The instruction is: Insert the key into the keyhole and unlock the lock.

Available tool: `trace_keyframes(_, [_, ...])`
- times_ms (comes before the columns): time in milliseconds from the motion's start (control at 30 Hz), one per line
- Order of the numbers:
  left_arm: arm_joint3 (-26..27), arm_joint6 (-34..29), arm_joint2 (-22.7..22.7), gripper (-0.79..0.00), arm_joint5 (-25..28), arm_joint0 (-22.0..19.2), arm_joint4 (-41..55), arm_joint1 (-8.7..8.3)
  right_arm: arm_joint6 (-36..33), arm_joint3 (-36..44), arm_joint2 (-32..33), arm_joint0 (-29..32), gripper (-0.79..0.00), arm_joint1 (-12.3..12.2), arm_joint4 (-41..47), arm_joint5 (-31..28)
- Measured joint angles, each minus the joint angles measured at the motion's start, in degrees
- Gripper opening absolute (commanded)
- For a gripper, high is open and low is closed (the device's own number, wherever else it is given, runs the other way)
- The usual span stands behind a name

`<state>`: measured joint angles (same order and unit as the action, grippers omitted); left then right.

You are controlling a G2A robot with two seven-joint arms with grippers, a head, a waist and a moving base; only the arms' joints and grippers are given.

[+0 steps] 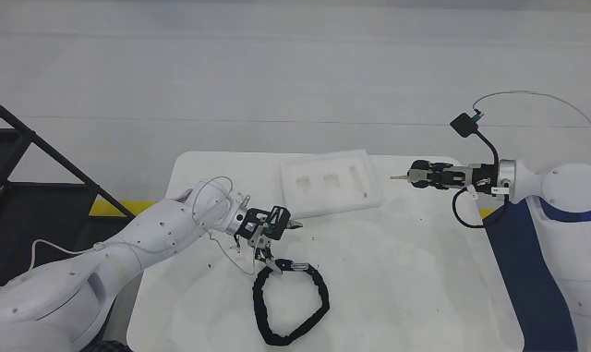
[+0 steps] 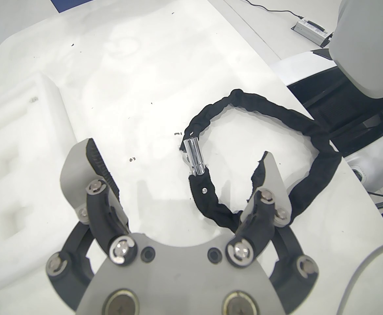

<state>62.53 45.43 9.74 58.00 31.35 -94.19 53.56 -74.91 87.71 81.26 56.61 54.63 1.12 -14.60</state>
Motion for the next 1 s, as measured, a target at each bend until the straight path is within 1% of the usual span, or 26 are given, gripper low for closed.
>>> trace_keyframes(300, [0.0,-0.1,0.2,0.0,-0.2,0.2,0.2,0.0,0.0,0.0,0.0,0.0,-0.785,0.0,0.0,0.0])
trace_keyframes(433, [0.1,-2.6,2.4,0.0,-3.7,2.3,5.3,-0.28,0.0,0.0,0.0,0.0,-0.785,0.0,0.0,0.0])
trace_keyframes(533, [1.1,-4.0,3.8,0.0,-5.4,4.7,8.1,-1.09,0.0,0.0,0.0,0.0,-0.785,0.0,0.0,0.0])
trace_keyframes(800, [5.0,-5.7,5.9,0.0,-10.8,11.9,8.5,-4.2,0.0,0.0,0.0,0.0,-0.785,0.0,0.0,0.0])
trace_keyframes(900, [5.8,-6.0,6.9,0.0,-13.6,13.8,8.5,-4.83,0.0,0.0,0.0,0.0,-0.785,0.0,0.0,0.0])
trace_keyframes(1000, [6.6,-7.8,7.6,0.0,-16.1,14.8,7.5,-4.93,0.0,0.0,0.0,0.0,-0.785,0.0,0.0,0.0])
